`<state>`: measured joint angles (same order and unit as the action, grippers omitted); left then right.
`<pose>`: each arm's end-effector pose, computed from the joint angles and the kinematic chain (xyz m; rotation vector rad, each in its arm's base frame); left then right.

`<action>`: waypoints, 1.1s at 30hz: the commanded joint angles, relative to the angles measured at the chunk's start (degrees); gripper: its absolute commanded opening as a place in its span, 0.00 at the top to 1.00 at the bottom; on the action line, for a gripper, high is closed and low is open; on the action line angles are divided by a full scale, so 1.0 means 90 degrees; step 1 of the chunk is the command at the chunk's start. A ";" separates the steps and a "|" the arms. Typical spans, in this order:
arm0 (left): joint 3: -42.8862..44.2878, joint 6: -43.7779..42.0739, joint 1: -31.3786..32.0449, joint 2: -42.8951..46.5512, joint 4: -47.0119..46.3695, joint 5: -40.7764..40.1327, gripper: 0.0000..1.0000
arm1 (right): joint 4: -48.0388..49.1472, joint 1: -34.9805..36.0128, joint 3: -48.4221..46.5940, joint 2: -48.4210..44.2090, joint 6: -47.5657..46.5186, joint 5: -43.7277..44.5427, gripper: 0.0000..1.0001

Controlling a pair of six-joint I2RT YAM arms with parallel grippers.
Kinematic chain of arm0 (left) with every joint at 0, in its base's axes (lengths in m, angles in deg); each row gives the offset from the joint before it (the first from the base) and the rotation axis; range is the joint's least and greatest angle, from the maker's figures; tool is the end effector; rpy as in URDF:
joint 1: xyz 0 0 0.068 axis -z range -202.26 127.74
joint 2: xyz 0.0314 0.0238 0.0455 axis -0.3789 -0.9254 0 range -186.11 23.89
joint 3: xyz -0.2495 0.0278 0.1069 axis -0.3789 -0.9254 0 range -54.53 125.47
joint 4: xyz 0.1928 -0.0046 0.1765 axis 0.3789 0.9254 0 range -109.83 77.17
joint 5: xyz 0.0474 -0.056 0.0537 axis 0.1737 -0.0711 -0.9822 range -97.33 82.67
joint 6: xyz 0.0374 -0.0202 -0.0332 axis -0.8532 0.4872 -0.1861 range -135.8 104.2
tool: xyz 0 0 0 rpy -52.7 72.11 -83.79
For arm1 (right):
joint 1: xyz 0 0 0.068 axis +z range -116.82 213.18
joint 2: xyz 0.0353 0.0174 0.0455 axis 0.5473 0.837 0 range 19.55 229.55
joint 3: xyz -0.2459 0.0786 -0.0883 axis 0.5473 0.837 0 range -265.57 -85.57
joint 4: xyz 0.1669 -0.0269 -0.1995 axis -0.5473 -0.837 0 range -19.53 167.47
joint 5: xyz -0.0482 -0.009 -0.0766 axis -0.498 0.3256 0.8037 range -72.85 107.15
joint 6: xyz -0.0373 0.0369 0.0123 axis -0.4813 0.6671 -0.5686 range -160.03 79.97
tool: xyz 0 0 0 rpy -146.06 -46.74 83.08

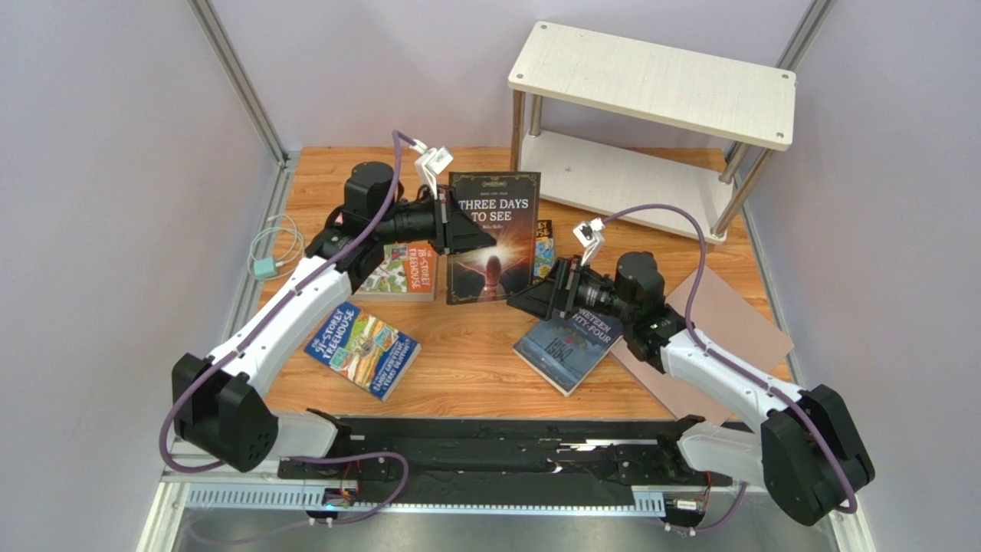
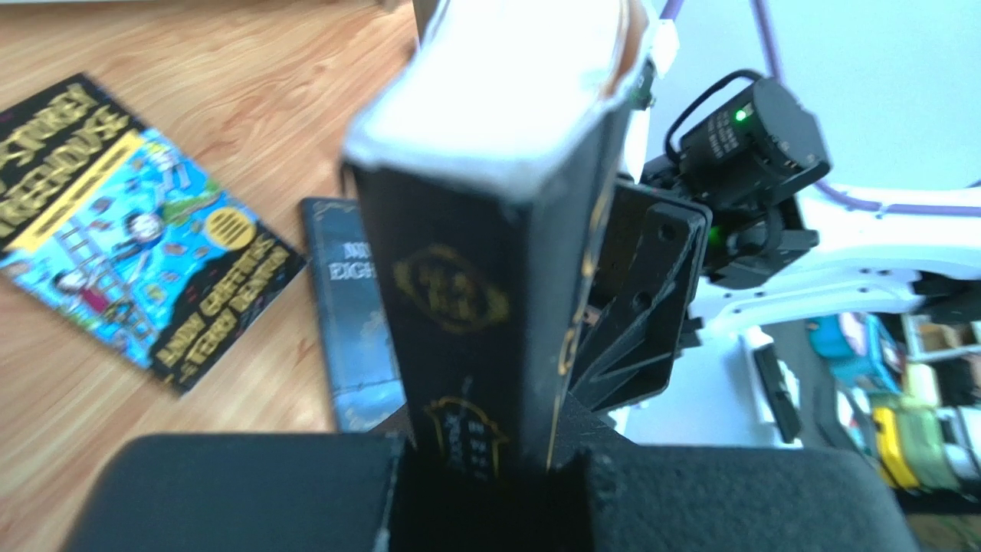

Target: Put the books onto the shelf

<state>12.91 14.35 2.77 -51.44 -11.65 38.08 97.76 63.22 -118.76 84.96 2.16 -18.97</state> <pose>0.2603 -0.1495 0.3674 0.5159 1.9351 -1.3744 0.2060 0.1433 0.2525 -0.3016 1.9634 1.4236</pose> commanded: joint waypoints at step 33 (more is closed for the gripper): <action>0.2165 -0.0479 -0.0038 -0.0137 0.4061 -0.6627 0.14 | -0.0282 -0.0672 -0.1585 0.1081 0.0273 0.1093 1.00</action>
<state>33.21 12.19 2.34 -59.25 22.63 -14.58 91.23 58.33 -127.30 93.33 7.32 -10.92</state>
